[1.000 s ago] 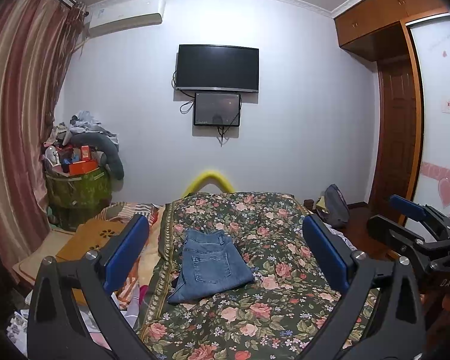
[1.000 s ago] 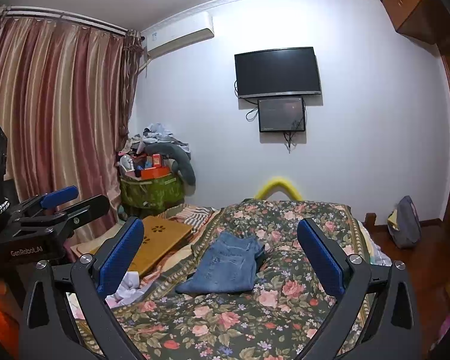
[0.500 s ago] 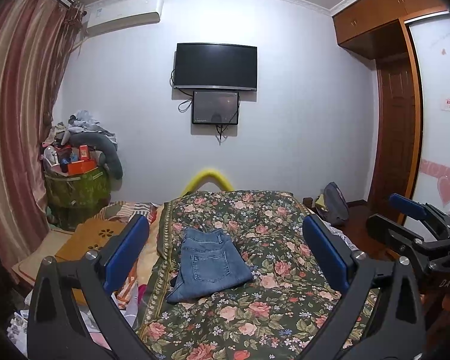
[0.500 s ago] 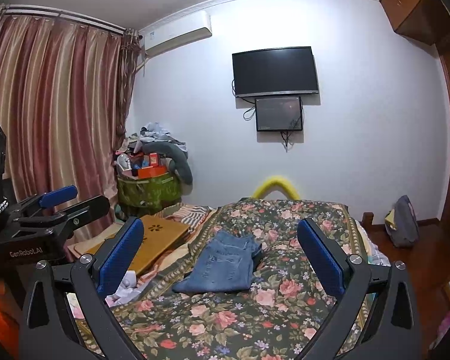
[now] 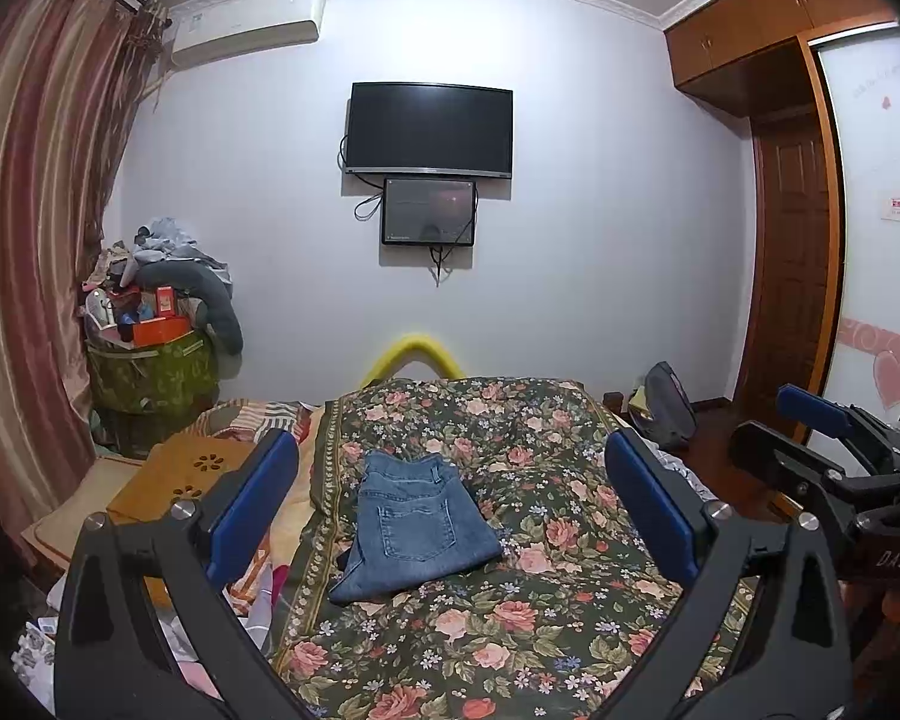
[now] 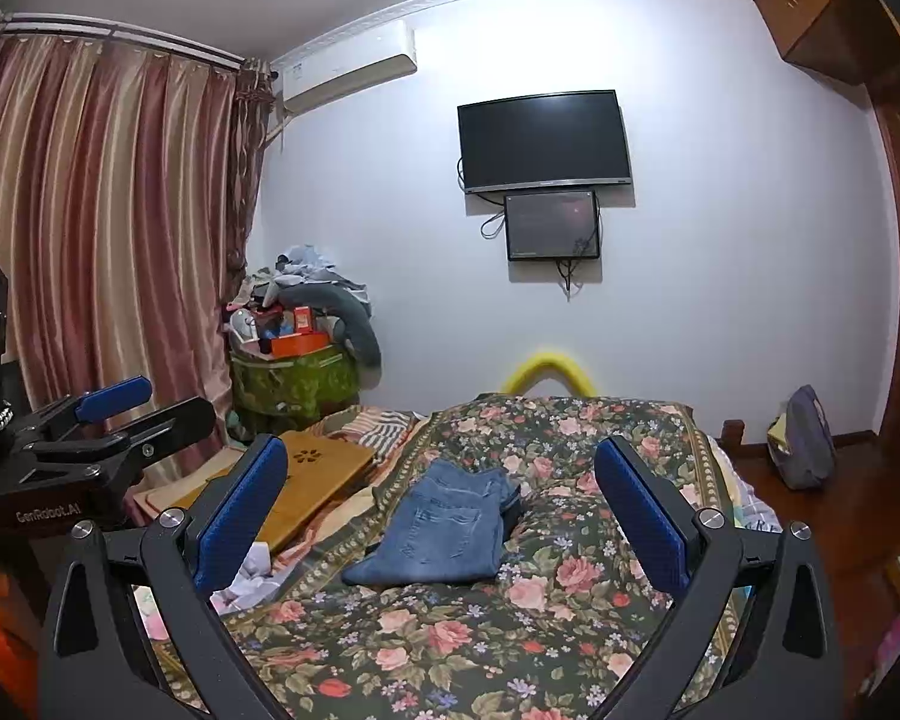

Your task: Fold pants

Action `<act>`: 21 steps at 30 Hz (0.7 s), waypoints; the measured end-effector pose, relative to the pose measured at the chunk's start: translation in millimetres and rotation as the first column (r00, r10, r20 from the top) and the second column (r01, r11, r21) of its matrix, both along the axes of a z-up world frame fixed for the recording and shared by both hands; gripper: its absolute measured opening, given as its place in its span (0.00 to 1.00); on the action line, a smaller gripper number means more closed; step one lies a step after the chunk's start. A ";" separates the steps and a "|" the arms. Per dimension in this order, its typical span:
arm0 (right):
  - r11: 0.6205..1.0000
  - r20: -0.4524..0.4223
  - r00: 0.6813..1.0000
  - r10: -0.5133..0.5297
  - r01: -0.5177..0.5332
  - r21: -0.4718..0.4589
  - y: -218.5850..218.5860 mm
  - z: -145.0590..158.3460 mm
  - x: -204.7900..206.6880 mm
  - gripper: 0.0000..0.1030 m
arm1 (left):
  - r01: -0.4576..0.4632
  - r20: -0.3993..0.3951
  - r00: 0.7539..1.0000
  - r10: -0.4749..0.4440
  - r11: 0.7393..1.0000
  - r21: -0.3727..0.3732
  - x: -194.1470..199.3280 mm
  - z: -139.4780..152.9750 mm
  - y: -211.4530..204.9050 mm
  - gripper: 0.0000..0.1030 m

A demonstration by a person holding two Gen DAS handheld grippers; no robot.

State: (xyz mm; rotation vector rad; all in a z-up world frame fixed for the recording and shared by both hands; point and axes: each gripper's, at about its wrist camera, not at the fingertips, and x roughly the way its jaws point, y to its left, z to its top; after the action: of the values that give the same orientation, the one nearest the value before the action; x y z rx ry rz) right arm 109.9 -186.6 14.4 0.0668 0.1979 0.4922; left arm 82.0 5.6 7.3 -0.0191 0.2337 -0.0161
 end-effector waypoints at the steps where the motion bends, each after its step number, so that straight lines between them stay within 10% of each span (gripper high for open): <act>1: 1.000 0.001 1.000 0.002 -0.002 -0.001 -0.1 -0.7 0.3 0.99 | 0.001 -0.002 1.000 -0.001 1.000 -0.001 0.4 -0.4 0.1 1.00; 21: 1.000 -0.005 1.000 -0.015 0.015 -0.003 -0.2 -0.7 1.8 0.99 | 0.035 -0.013 0.999 -0.036 0.999 -0.013 0.6 -3.4 2.6 1.00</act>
State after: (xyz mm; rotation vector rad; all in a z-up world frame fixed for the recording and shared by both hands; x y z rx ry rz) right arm 111.7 -186.8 13.7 0.0670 0.2031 0.4764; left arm 82.6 8.2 3.9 -0.0275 0.2472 -0.0529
